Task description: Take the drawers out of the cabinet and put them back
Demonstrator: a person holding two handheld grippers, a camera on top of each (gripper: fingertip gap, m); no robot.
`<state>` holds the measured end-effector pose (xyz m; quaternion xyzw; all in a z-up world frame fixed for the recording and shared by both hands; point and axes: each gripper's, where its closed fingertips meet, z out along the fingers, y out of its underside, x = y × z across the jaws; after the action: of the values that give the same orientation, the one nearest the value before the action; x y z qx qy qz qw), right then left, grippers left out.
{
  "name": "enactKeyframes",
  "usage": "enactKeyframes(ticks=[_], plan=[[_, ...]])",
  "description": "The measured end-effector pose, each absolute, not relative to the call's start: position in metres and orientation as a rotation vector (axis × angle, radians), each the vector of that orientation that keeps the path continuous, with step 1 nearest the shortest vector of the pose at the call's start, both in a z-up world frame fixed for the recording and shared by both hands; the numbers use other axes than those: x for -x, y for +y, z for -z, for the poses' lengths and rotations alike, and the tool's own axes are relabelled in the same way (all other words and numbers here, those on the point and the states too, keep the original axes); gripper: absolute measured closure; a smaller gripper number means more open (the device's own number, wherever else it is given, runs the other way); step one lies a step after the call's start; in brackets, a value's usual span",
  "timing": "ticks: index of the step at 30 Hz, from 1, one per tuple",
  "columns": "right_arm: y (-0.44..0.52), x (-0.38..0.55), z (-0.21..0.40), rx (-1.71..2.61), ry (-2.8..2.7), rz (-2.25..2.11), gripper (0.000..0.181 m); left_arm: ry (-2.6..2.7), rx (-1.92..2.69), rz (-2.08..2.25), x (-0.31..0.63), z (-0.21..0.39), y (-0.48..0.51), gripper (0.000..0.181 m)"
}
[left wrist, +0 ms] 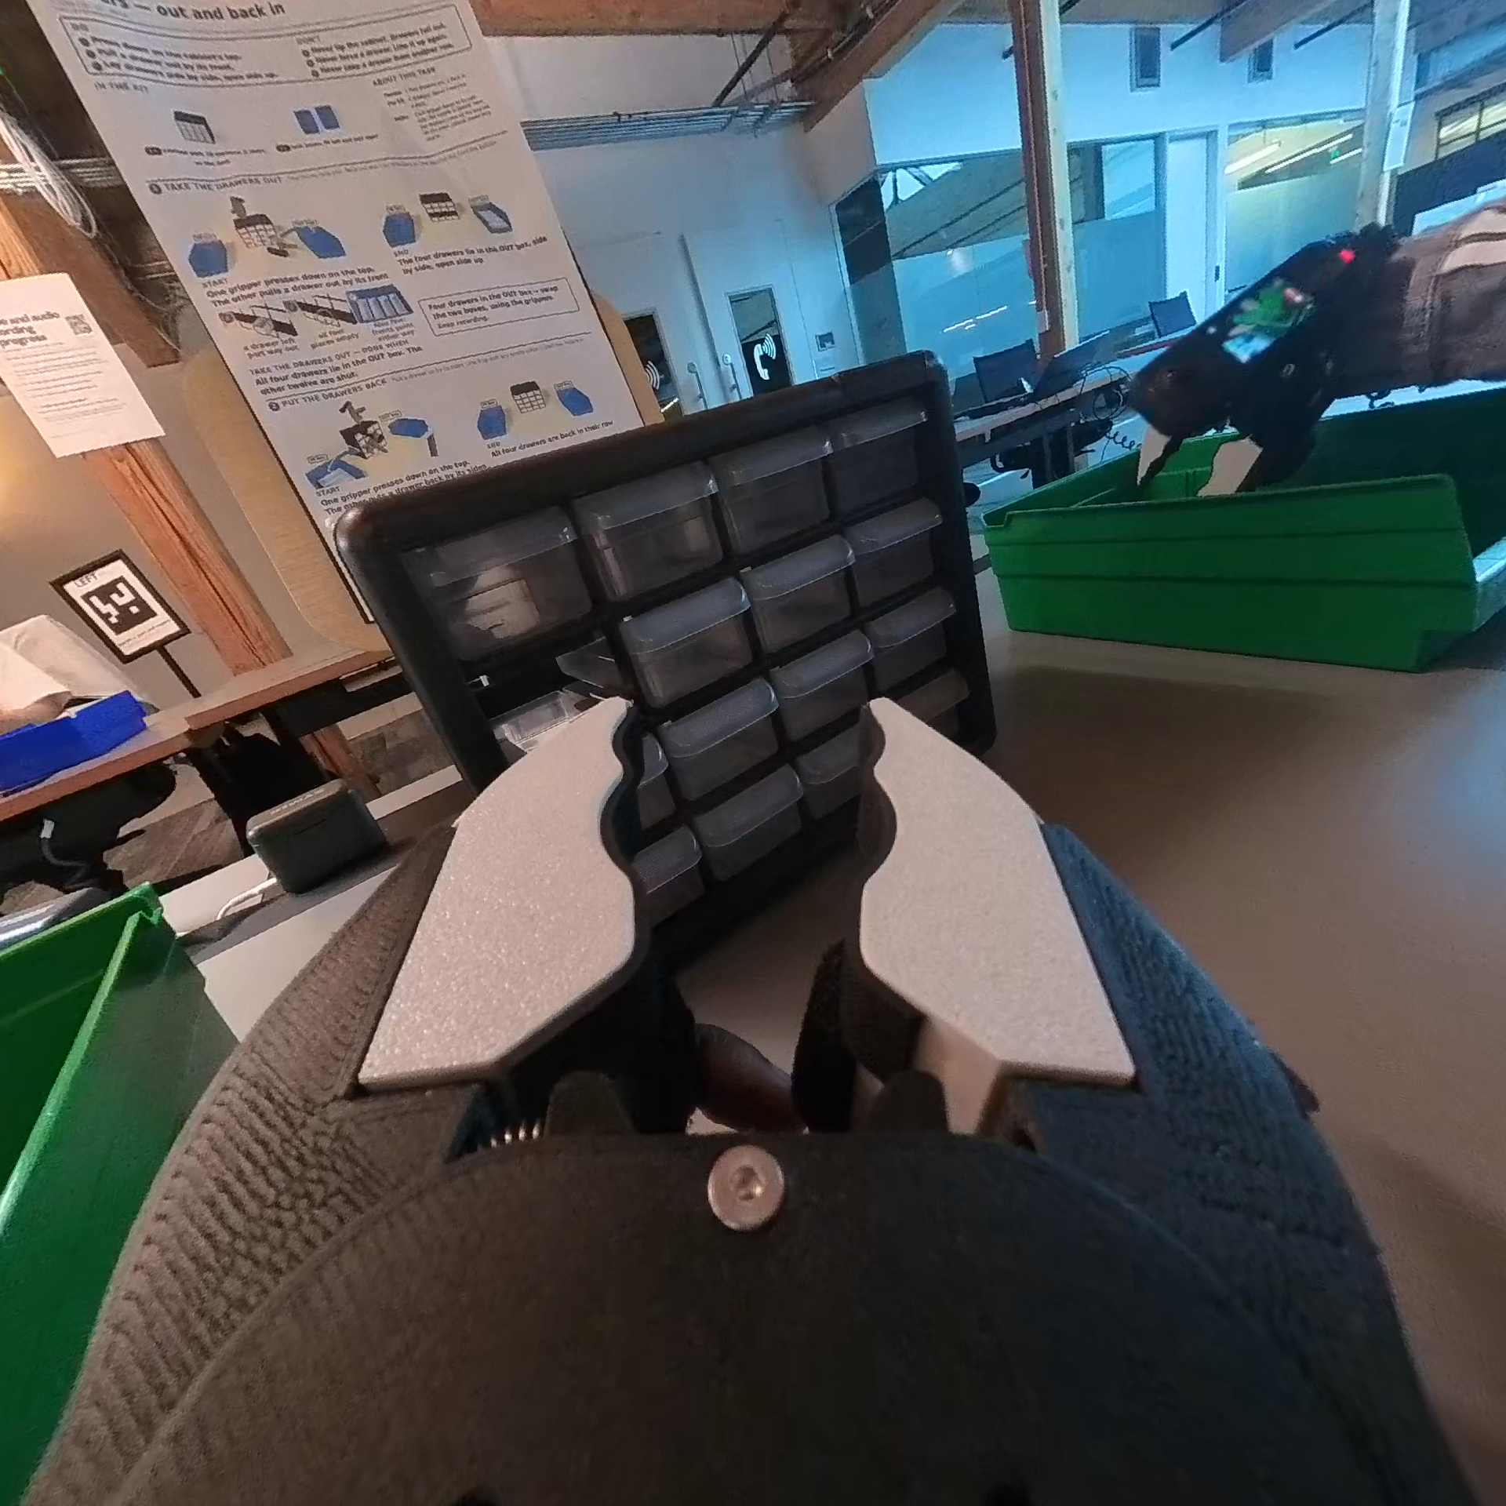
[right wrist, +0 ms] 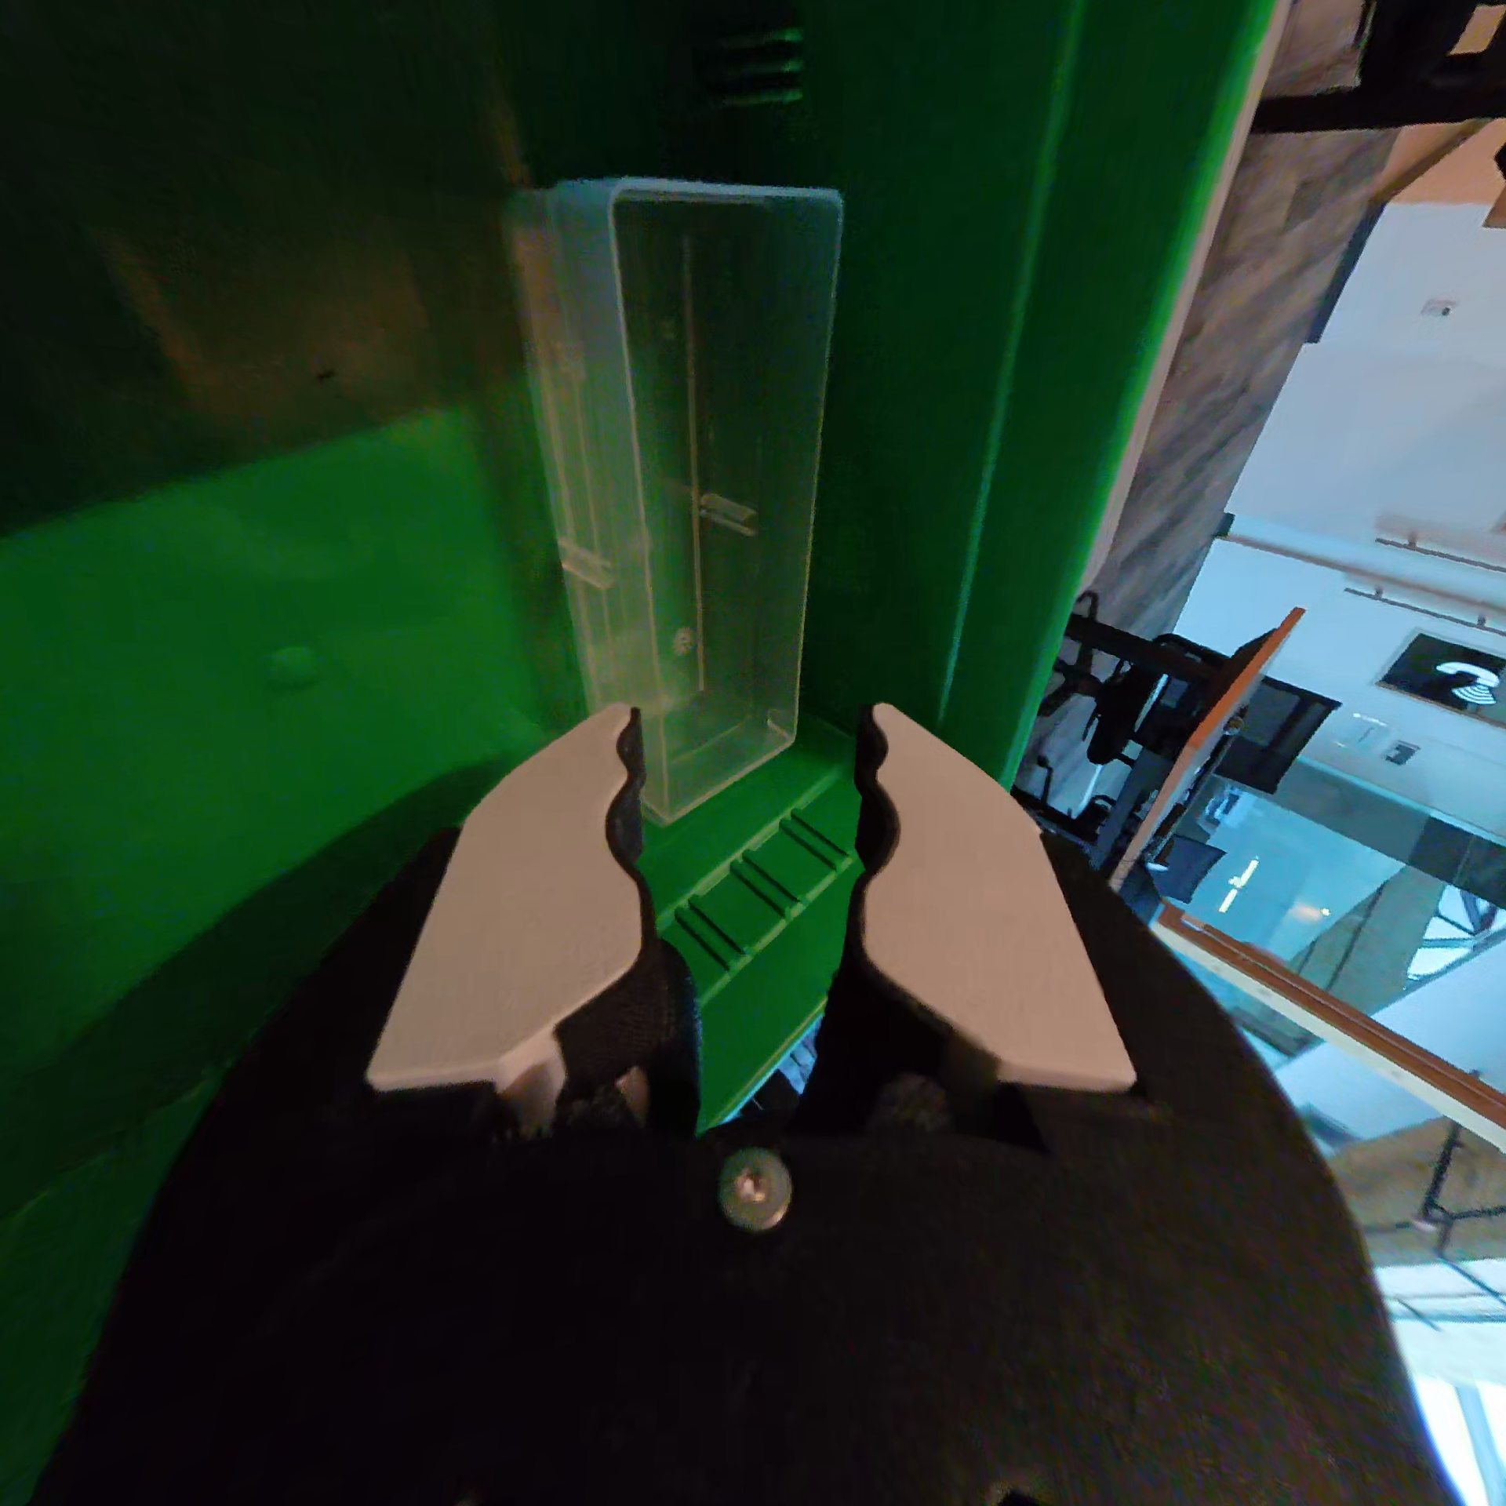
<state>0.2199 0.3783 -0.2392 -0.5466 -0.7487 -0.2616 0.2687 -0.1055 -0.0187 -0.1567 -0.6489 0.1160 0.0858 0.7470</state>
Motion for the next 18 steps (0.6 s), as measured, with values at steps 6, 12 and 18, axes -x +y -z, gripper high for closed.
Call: enactKeyframes(ticks=[6, 12, 18], plan=[[0.377, -0.227, 0.251, 1.533, -2.009, 0.693, 0.135, 0.260, 1.426, -0.187, 0.104, 0.159, -0.018, 0.130], [0.378, -0.210, 0.223, 1.553, -1.737, 0.633, 0.143, 0.269, 1.440, -0.196, 0.104, 0.162, -0.016, 0.130], [0.279, -0.160, 0.106, 1.523, -0.992, -0.170, 0.148, 0.260, 1.449, -0.187, 0.105, 0.164, -0.016, 0.131]])
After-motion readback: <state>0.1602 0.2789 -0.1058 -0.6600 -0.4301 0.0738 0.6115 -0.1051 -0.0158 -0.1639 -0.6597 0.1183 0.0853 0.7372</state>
